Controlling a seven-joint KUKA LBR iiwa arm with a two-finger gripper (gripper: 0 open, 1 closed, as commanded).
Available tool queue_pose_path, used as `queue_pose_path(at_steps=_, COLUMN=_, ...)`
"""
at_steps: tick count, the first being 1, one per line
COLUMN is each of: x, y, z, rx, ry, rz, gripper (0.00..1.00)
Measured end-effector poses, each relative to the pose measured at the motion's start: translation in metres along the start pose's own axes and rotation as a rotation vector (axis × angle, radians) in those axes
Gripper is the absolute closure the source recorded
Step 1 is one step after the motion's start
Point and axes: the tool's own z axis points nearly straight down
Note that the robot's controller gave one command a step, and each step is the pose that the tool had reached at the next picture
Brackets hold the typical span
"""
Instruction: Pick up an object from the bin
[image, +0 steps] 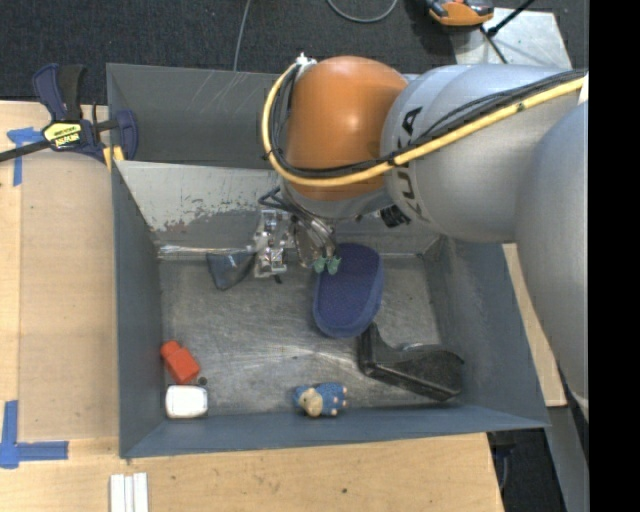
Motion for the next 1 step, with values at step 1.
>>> queue_pose_path(at_steps=1, x=0.0263, y=-0.0238, z=-0.1349, rx=0.0, ry=-0.001, rz=-0.009, gripper=1.0)
